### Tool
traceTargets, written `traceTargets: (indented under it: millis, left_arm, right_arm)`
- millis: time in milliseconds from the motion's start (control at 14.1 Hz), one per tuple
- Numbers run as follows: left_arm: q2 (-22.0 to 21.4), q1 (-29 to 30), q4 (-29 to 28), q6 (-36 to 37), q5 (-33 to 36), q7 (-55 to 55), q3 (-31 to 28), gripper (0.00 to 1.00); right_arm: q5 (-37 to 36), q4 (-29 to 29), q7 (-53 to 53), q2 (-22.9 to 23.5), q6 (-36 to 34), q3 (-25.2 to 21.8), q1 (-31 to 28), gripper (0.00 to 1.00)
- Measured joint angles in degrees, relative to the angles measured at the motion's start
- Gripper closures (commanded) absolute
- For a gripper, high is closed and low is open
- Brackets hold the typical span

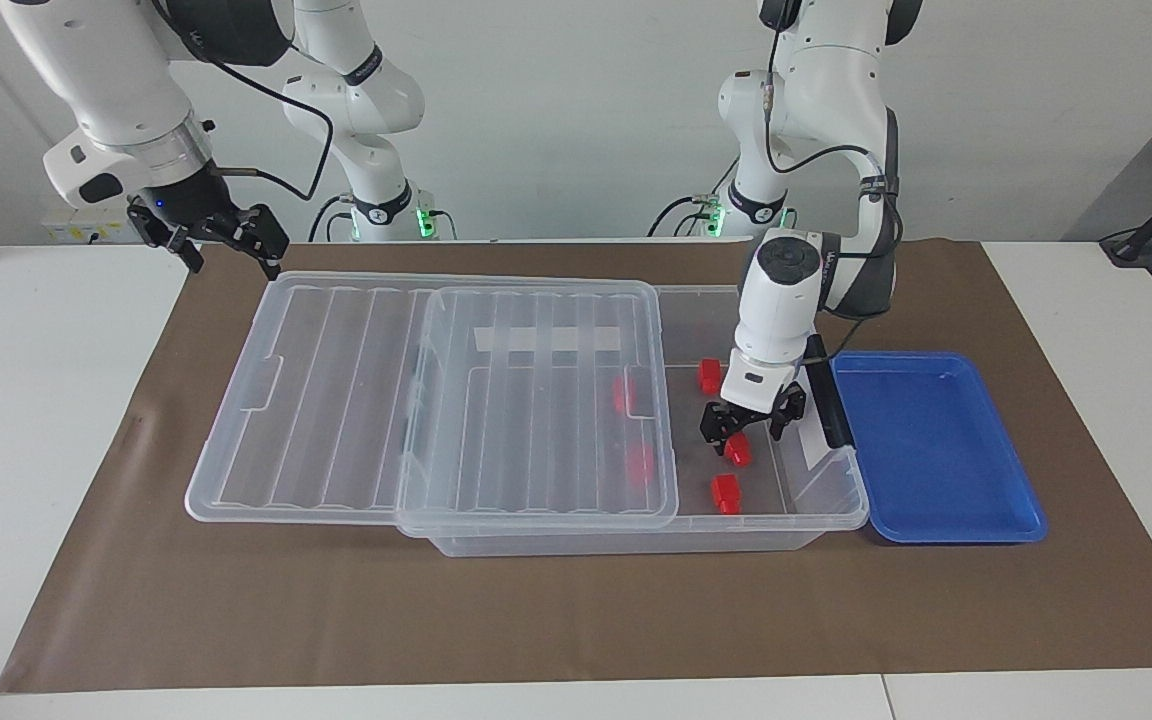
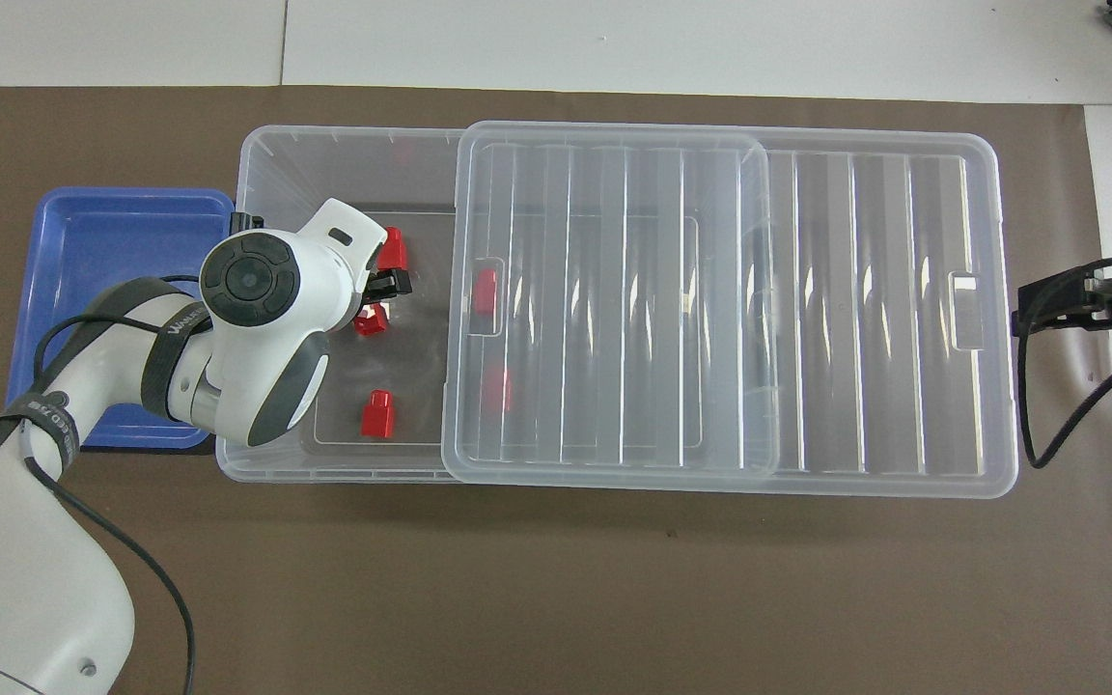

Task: Place red block in blue tray from box
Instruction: 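Grasp the red block with the left gripper and lift it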

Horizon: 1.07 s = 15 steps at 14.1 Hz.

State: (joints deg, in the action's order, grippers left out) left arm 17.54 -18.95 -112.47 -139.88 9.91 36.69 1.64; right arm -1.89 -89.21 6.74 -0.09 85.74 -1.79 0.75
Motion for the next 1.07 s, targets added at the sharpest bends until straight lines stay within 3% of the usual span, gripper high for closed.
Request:
traceTargets:
  millis: [498, 569, 783, 854, 1067]
  left_arm:
    - [2.86, -0.20, -1.80, -4.39, 0.00, 0.00, 0.38, 0.02]
    - [3.01, -0.20, -1.94, -4.45, 0.00, 0.00, 0.38, 0.27]
    - [3.04, -0.22, -2.12, -4.46, 0.01, 0.00, 0.42, 0.88]
    - [2.91, -0.24, -2.02, -4.29, 0.01, 0.00, 0.44, 1.00]
    - [2.52, -0.30, -1.19, -2.40, 0.01, 1.66, 0.52, 1.00]
  right_arm:
    - [0.00, 1.09, -0.13, -0.02, -1.94, -0.01, -0.20, 0.00]
    - [0.00, 1.09, -0.13, -0.02, -1.92, -0.01, -0.17, 0.00]
    - [0.00, 1.09, -0.15, -0.02, -1.92, -0.01, -0.19, 0.00]
    - [0.00, 1.09, -0.15, -0.02, -1.92, -0.01, -0.20, 0.00]
    - [0.00, 1.09, -0.15, -0.02, -1.92, -0.01, -0.25, 0.00]
